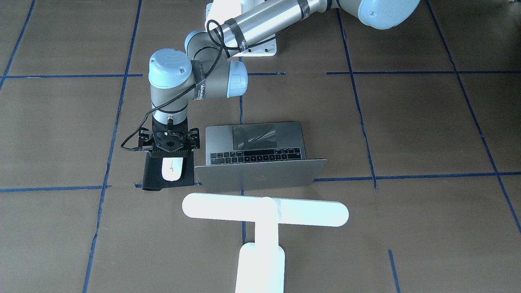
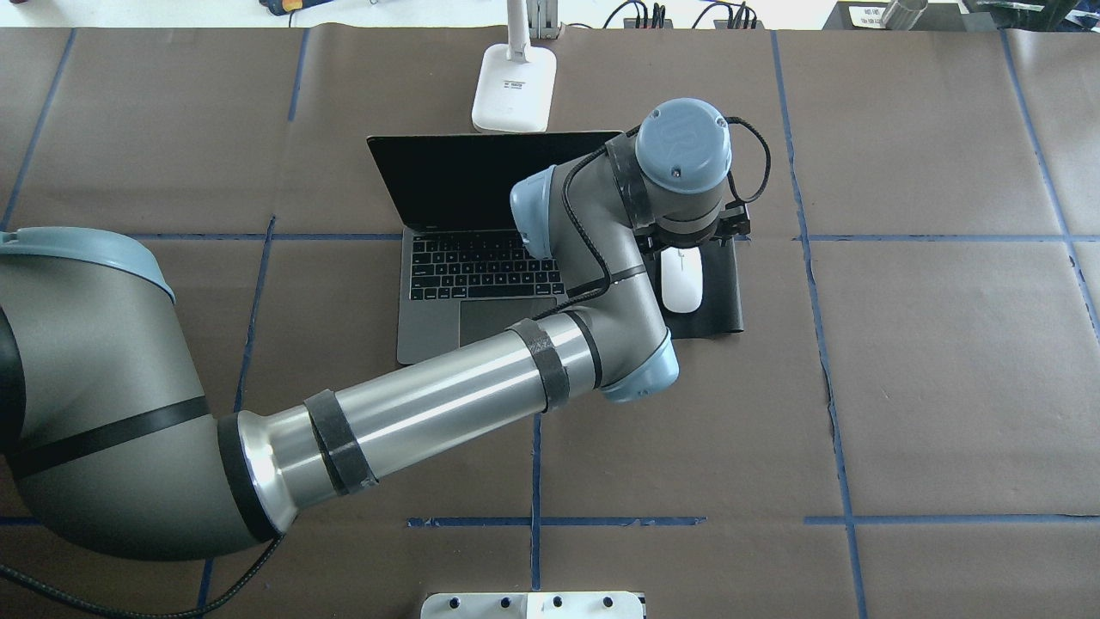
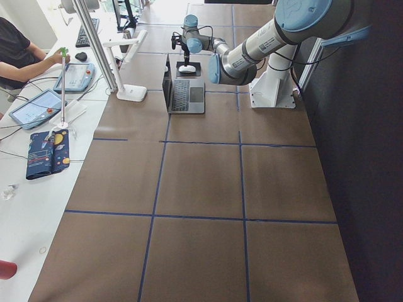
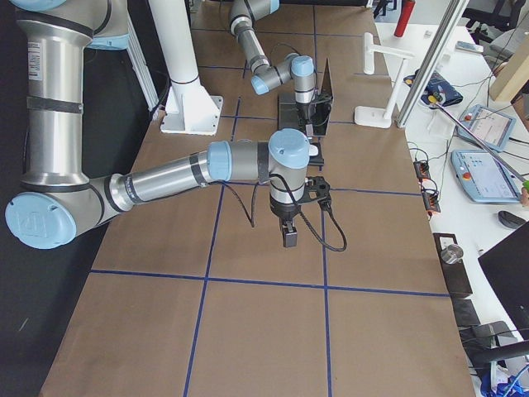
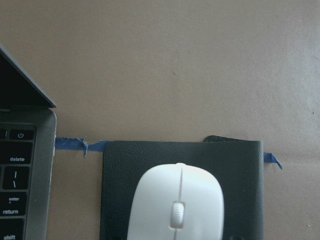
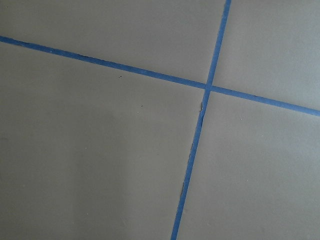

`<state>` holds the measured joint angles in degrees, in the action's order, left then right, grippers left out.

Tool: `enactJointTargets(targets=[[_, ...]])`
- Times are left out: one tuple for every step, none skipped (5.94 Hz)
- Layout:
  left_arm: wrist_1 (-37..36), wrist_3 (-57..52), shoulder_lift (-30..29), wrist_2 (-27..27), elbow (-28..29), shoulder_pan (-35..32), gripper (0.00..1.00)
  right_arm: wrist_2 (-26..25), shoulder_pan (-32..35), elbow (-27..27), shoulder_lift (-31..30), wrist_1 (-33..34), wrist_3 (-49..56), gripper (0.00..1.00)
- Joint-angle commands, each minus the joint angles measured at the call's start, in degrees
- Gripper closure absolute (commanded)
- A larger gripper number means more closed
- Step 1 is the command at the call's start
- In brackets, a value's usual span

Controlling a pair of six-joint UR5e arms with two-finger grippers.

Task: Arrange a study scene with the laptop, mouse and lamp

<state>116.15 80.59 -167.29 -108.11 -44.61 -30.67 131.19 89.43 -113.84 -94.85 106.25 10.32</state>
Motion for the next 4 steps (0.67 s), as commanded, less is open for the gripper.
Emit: enactJointTargets(targets=[[-7.49, -0.43, 5.69, -11.03, -10.07, -4.12, 0.00, -0.23, -0.04, -0.16, 0.11, 0.01, -0.21, 0.00], [-10.56, -1.57, 17.75, -11.24, -25.11, -4.48, 0.00, -0.32, -0.04, 0.28, -0.33, 0.01, -0.21, 0.00], [-19.90, -6.62, 26.92, -11.33, -40.22, -4.57, 0.00, -0.32, -0.04, 0.37, -0.42, 0.01, -0.30, 0.00], [-27.48, -11.98, 33.89, -11.42, -52.12, -4.84, 0.00, -0.32, -0.04, 0.72, -0.33, 0.01, -0.30, 0.00]])
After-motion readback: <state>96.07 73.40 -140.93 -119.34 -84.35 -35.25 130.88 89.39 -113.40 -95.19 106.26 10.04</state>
